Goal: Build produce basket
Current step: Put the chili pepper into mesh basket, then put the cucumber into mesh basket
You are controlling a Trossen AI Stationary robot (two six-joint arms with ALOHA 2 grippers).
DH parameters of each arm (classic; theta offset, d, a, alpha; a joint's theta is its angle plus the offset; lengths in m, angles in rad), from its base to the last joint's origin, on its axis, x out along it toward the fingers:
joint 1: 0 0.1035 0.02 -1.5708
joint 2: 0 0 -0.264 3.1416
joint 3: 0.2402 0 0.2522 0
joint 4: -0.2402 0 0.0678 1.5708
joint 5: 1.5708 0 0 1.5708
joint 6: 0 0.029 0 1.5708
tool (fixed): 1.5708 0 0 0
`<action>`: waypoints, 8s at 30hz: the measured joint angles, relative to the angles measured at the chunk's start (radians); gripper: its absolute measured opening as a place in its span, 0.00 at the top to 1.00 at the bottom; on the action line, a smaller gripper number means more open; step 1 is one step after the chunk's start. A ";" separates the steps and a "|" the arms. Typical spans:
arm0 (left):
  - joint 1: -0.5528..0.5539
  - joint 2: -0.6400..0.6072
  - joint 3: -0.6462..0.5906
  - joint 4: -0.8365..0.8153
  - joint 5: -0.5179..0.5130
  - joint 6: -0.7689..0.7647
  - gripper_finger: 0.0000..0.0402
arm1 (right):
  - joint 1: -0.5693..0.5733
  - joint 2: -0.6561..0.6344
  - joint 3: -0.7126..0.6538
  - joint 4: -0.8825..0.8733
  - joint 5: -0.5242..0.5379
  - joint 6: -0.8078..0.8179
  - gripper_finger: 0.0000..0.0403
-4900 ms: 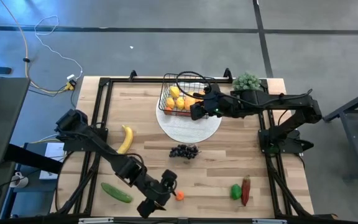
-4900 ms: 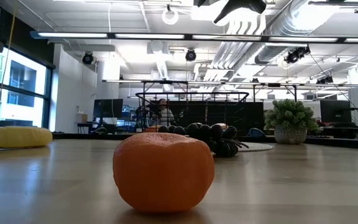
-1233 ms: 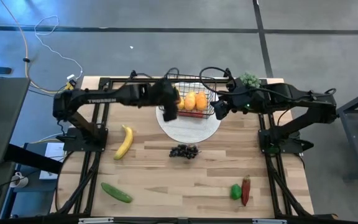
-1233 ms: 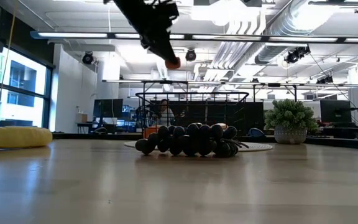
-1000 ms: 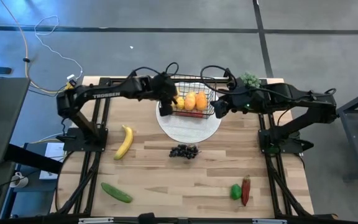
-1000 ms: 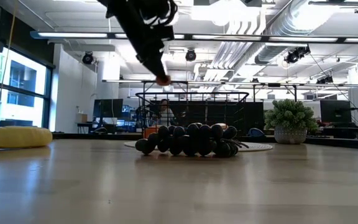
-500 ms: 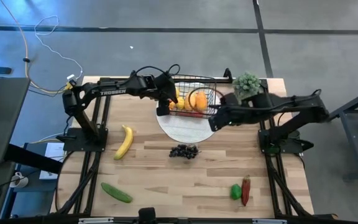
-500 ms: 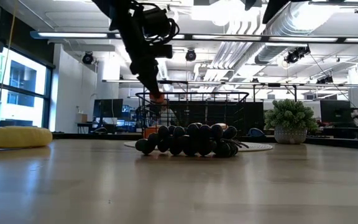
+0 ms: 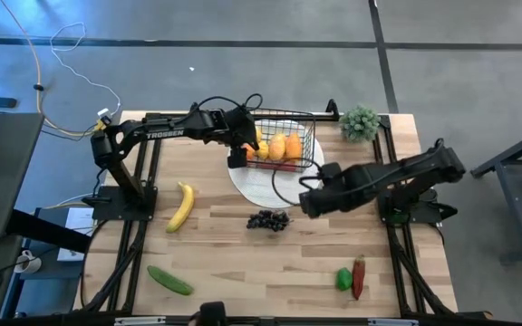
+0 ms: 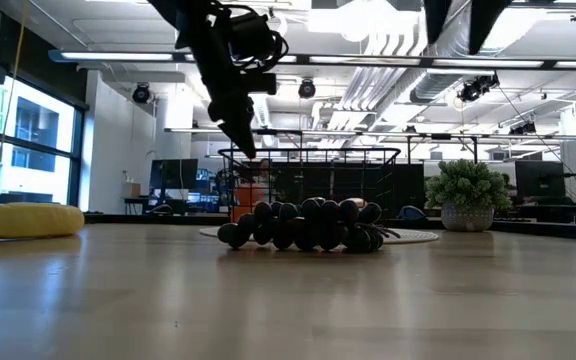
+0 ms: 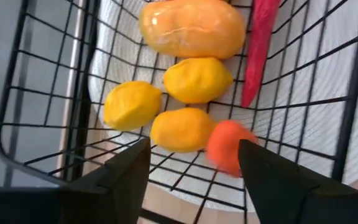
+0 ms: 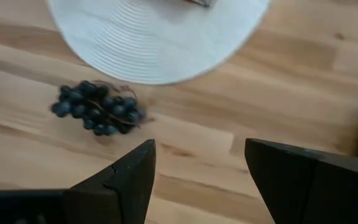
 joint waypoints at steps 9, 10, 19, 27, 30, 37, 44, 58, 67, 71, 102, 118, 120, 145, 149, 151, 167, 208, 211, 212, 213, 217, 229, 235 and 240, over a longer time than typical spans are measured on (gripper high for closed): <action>-0.007 -0.005 0.000 -0.005 -0.058 0.000 0.40 | 0.148 0.028 0.000 -0.083 -0.014 0.310 0.43; -0.011 -0.010 0.000 -0.004 -0.059 -0.001 0.40 | 0.163 0.028 0.000 -0.084 -0.014 0.333 0.43; -0.068 -0.094 0.000 -0.008 -0.050 -0.063 0.40 | 0.284 0.079 0.000 -0.085 -0.112 0.486 0.43; -0.148 -0.169 0.001 -0.018 -0.049 -0.182 0.40 | 0.422 0.154 0.000 -0.085 -0.215 0.645 0.43; -0.180 -0.183 0.001 -0.023 -0.049 -0.210 0.40 | 0.471 0.178 0.000 -0.085 -0.268 0.677 0.43; -0.251 -0.187 0.001 -0.040 -0.048 -0.273 0.40 | 0.555 0.229 0.000 -0.085 -0.300 0.686 0.43; -0.312 -0.187 0.001 -0.079 -0.057 -0.324 0.40 | 0.603 0.312 0.000 -0.085 -0.336 0.697 0.43; -0.377 -0.187 0.001 -0.089 -0.067 -0.354 0.40 | 0.607 0.368 -0.165 0.026 -0.404 0.716 0.43; -0.381 -0.187 0.001 -0.112 -0.068 -0.370 0.40 | 0.598 0.348 -0.295 0.201 -0.409 0.718 0.43; -0.381 -0.187 0.001 -0.112 -0.068 -0.371 0.40 | 0.586 0.347 -0.324 0.227 -0.410 0.718 0.43; -0.343 -0.199 0.000 -0.124 -0.022 -0.446 0.40 | 0.481 0.132 -0.424 0.165 -0.209 0.653 0.83; -0.156 -0.303 0.000 -0.137 0.027 -0.284 0.40 | 0.171 -0.178 -0.423 0.194 0.333 0.345 0.84; -0.132 -0.308 0.000 -0.134 0.027 -0.265 0.40 | 0.115 -0.204 -0.423 0.230 0.373 0.261 0.84; -0.003 -0.313 0.000 -0.160 0.075 -0.451 0.40 | -0.546 -0.261 -0.422 1.012 0.088 -1.221 0.84; -0.004 -0.313 0.000 -0.189 0.119 -0.528 0.40 | -0.612 -0.236 -0.422 1.020 -0.037 -1.397 0.84; -0.004 -0.313 0.000 -0.197 0.129 -0.571 0.40 | -0.635 -0.211 -0.422 1.021 -0.090 -1.471 0.84; -0.062 -0.313 0.000 -0.400 0.152 -0.821 0.40 | -0.696 0.024 -0.422 1.043 -0.358 -1.669 0.83; -0.272 -0.330 0.001 -0.801 0.325 -0.358 0.40 | -0.695 0.081 -0.262 0.942 -0.388 -1.286 0.56; -0.297 -0.350 0.001 -0.807 0.325 -0.307 0.40 | -0.695 0.081 -0.249 0.923 -0.351 -1.236 0.56; -0.309 -0.359 0.001 -0.810 0.325 -0.299 0.40 | -0.695 0.081 -0.245 0.922 -0.348 -1.218 0.56; -0.321 -0.367 0.001 -0.810 0.325 -0.296 0.40 | -0.695 0.081 -0.241 0.920 -0.348 -1.206 0.56; -0.386 -0.402 0.001 -0.808 0.325 -0.324 0.40 | -0.687 0.081 -0.225 0.902 -0.347 -1.180 0.56; -0.744 -0.515 -0.117 -0.644 0.324 -0.634 0.40 | -0.632 0.070 -0.142 0.746 -0.347 -1.224 0.56; -0.925 -0.520 -0.180 -0.634 0.260 -0.797 0.40 | -0.607 0.070 -0.118 0.725 -0.347 -1.234 0.56; -1.058 -0.520 -0.238 -0.546 0.261 -0.871 0.40 | -0.592 0.071 -0.116 0.722 -0.347 -1.232 0.56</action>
